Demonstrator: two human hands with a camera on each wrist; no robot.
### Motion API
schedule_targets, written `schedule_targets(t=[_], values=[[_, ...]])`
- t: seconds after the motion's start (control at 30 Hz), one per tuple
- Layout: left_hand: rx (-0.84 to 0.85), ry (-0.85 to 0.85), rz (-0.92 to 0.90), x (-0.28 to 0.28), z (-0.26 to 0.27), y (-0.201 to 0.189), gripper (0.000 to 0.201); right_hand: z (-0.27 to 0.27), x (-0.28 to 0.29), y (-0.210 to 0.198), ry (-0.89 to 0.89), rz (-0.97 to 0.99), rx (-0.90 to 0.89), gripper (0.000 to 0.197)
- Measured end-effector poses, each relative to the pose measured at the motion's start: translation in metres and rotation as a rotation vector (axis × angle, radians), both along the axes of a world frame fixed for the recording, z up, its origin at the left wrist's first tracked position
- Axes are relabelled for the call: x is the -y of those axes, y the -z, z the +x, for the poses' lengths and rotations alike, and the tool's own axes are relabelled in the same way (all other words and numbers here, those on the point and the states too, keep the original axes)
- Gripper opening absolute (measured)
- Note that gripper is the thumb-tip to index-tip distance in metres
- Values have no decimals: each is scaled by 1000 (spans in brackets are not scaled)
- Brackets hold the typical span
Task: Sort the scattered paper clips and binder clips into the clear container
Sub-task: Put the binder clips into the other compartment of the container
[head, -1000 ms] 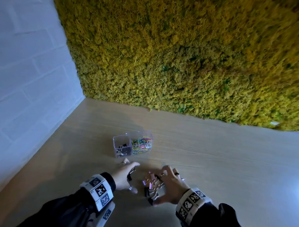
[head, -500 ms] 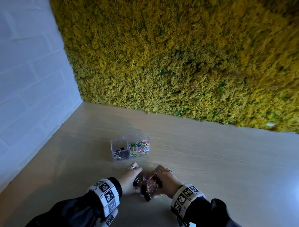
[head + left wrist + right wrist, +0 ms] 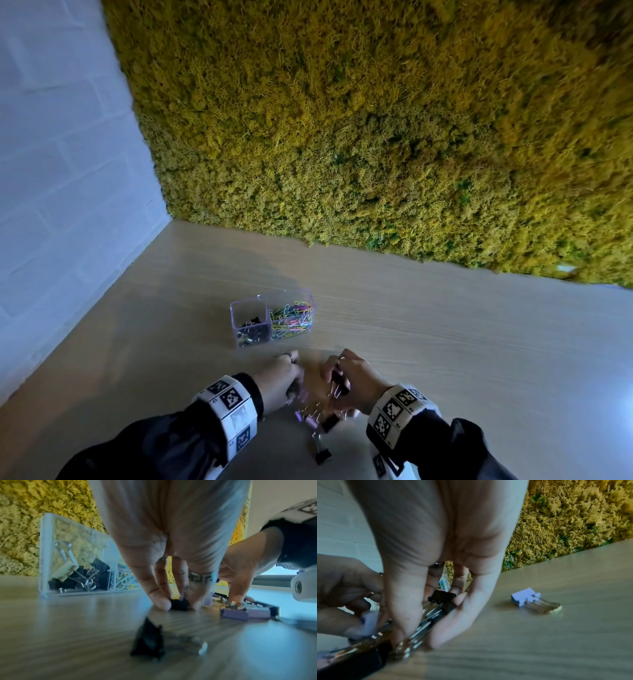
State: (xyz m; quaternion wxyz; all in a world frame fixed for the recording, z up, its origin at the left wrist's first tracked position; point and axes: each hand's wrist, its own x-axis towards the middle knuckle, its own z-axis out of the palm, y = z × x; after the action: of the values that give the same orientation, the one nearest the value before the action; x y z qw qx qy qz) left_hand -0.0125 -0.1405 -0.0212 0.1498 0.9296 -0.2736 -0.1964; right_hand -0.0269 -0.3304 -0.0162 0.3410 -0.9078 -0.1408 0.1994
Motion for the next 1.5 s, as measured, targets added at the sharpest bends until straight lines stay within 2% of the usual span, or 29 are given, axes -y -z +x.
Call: schedule_targets(t=[0.07, 0.17, 0.3, 0.37, 0.4, 0.47, 0.57, 0.6, 0.67, 0.8, 0.93, 1.1, 1.2, 1.37, 1.5], values=[[26, -3, -28, 0, 1, 2, 14, 2, 1, 4, 8, -3, 11, 48], [13, -13, -59, -2, 4, 2, 12, 3, 1, 10, -2, -36, 64, 38], [-64, -79, -103, -9, 7, -8, 11, 4, 0, 10, -14, -11, 118, 41], [-151, -192, -234, -17, 9, -10, 29, 5, 2, 8, -20, -8, 107, 47], [-219, -282, -333, -20, 10, -12, 36, 5, 3, 7, -21, -2, 107, 49], [-432, -493, -648, -28, 9, -16, 34, 4, 6, 9, -6, 8, 101, 47], [-997, -770, -1186, -34, 7, -25, 21, 2, 10, 13, 45, 28, 84, 43], [-1122, -809, -1264, -35, 6, -26, 17, 1, 10, 14, 61, 34, 78, 39], [-1246, -852, -1339, -35, 6, -27, 10, 1, 11, 14, 82, 9, 66, 29], [-1332, -895, -1373, -28, 6, -27, 3, -2, 10, 14, 127, 7, 49, 49], [-1357, -902, -1346, -21, 6, -24, 24, -3, 10, 12, 192, 23, 73, 51], [-1300, -1033, -1370, -11, 6, -22, 20, -6, 10, 8, 216, 24, 69, 41], [-1256, -1139, -1416, -10, 5, -16, 38, -10, 9, 2, 242, 52, 103, 38], [-1373, -1114, -1391, -4, 2, -20, 31, -2, -13, -41, 216, 189, 228, 29], [-1416, -1080, -1394, 7, 1, -32, 54, 5, -47, -67, 54, 170, 350, 10]])
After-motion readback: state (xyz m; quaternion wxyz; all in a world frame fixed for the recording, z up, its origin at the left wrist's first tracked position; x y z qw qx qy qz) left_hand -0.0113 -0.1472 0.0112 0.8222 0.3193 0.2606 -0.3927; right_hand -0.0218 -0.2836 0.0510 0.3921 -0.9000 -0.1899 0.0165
